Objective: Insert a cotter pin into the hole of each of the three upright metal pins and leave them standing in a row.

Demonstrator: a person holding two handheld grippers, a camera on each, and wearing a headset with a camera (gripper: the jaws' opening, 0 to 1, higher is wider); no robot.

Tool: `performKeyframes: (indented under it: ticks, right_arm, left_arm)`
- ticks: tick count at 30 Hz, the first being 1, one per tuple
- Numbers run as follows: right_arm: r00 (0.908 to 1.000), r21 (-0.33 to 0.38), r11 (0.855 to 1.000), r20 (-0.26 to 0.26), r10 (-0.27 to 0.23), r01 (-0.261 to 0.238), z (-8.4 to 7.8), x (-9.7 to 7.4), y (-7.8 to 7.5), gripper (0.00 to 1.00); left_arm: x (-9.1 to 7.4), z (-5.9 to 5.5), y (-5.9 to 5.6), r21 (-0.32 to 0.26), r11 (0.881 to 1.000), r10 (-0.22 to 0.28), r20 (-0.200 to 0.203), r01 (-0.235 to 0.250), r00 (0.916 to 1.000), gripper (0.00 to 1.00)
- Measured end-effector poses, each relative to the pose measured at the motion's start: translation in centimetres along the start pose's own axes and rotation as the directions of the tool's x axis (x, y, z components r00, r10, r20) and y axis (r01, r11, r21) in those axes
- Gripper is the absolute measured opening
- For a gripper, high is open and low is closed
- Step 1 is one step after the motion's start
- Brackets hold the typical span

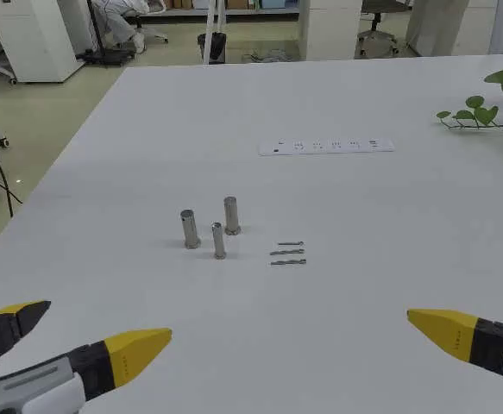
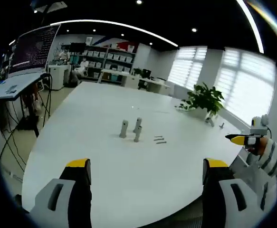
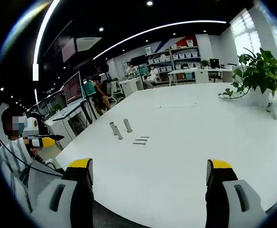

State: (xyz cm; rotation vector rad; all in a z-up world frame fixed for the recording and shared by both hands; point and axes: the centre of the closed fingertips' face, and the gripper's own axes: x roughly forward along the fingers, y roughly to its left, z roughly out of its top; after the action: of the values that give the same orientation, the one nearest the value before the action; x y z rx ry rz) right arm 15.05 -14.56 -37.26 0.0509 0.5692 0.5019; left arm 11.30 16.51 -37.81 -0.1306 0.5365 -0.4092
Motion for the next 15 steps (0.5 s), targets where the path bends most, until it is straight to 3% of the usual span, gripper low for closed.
performKeyframes:
  ticks: [9, 15]
  right_arm:
    - [1.0, 0.01, 1.0, 0.001, -0.005, 0.005, 0.4, 0.5, -1.2, 0.97]
    - [0.9999, 0.018, 1.0, 0.002, -0.014, 0.014, 0.4, 0.4, -1.7, 0.97]
  left_arm:
    - [1.0, 0.4, 0.7, -0.009, 1.0, 0.016, -0.003, -0.016, 0.9999, 0.93]
    - [1.6, 0.9, 0.4, 0.004, 1.0, 0.007, -0.002, -0.007, 1.0, 0.92]
